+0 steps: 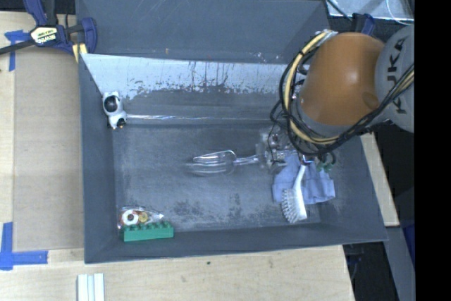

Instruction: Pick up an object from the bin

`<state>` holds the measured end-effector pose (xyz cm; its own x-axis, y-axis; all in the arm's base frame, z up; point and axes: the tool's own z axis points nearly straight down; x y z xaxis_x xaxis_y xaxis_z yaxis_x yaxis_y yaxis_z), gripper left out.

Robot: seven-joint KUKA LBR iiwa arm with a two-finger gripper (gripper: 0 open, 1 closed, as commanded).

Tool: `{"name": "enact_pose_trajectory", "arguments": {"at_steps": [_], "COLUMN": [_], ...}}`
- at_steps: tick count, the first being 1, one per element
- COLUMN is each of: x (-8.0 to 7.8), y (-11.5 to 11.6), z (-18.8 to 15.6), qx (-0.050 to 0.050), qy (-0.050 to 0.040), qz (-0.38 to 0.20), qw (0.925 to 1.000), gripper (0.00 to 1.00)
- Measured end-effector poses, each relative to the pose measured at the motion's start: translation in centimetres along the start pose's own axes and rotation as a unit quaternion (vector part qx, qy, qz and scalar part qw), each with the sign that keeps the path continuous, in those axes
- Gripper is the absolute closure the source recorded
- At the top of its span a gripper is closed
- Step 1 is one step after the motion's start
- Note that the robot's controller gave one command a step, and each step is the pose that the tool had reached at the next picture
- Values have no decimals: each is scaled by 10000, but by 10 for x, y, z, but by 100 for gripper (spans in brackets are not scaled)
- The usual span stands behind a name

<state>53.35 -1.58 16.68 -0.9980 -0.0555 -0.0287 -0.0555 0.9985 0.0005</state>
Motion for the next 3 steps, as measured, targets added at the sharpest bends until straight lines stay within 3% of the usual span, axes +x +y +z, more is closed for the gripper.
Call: {"name": "enact_pose_trajectory", "arguments": {"at_steps": [1, 2, 3], "x": [-1, -4, -9], "y": [-1, 10, 12], "z": [-122, -22, -37], "qx": [-4, -2, 8], "qy": [34, 24, -24], "qz": [-566, 421, -45], "qw": [9984, 9991, 10000], "gripper": [100, 100, 100]}}
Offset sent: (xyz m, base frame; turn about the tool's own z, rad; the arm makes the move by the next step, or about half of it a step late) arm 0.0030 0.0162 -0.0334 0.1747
